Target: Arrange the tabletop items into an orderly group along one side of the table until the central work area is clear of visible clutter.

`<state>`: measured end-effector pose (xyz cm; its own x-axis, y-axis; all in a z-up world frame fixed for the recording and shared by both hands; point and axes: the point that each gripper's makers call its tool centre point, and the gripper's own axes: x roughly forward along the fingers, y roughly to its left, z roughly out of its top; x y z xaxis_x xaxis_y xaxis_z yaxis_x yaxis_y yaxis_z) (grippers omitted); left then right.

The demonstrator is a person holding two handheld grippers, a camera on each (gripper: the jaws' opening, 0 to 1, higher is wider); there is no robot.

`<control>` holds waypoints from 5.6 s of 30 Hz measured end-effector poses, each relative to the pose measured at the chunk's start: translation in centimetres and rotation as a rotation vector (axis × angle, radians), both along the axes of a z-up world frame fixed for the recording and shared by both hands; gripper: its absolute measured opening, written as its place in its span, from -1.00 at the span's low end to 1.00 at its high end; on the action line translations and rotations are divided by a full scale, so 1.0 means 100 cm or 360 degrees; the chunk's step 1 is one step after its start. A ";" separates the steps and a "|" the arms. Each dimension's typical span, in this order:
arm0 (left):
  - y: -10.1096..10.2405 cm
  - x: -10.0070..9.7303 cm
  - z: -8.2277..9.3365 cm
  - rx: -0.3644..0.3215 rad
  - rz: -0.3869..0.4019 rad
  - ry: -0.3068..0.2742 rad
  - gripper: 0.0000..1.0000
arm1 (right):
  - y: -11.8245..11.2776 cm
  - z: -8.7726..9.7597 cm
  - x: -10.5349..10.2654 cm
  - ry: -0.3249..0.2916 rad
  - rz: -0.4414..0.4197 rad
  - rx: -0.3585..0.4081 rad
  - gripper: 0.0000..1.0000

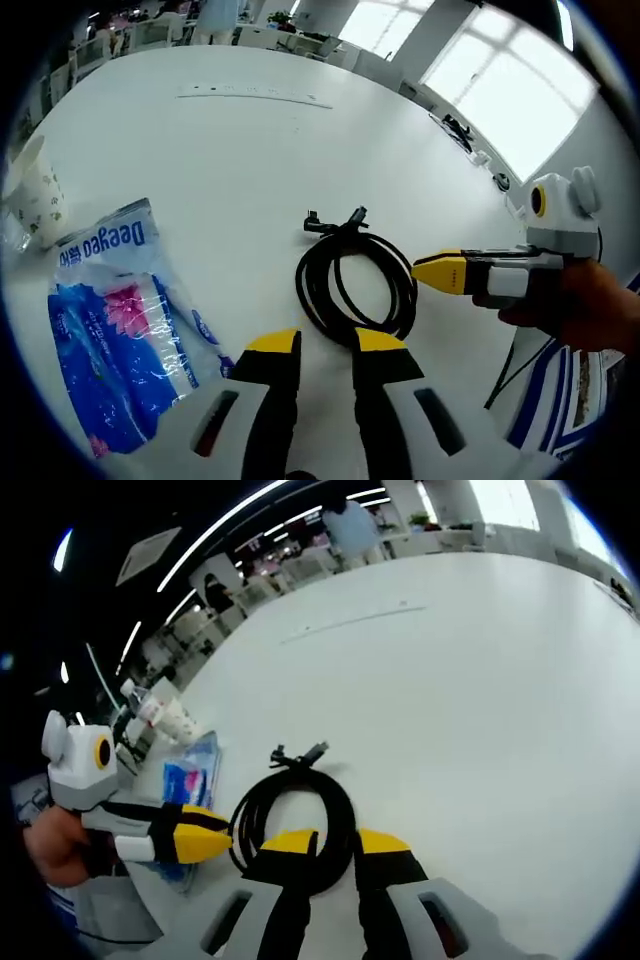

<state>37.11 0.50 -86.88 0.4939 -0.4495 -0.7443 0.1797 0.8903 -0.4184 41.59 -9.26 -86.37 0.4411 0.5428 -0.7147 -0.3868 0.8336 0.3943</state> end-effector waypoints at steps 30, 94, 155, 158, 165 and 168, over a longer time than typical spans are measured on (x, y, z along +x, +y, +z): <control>0.017 -0.054 0.017 -0.0020 0.0025 -0.0084 -0.59 | -0.002 0.010 -0.043 -0.0077 -0.0001 0.0034 -0.68; 0.104 -0.101 0.014 -0.0364 0.0987 0.0119 -0.66 | 0.041 0.036 -0.114 -0.0186 0.0247 0.0048 -0.44; 0.096 -0.125 0.034 -0.0178 0.0591 -0.0007 -1.00 | 0.058 0.032 -0.142 -0.0132 0.0335 0.0070 -0.27; 0.091 -0.130 0.033 -0.0141 0.0523 -0.0013 -1.00 | 0.060 0.029 -0.139 -0.0130 0.0334 0.0068 -0.28; 0.086 -0.138 0.029 -0.0084 0.0438 -0.0002 -1.00 | 0.057 0.024 -0.133 -0.0122 0.0314 0.0050 -0.29; 0.082 -0.141 0.029 -0.0064 0.0398 -0.0001 -1.00 | 0.056 0.021 -0.131 -0.0114 0.0307 0.0049 -0.30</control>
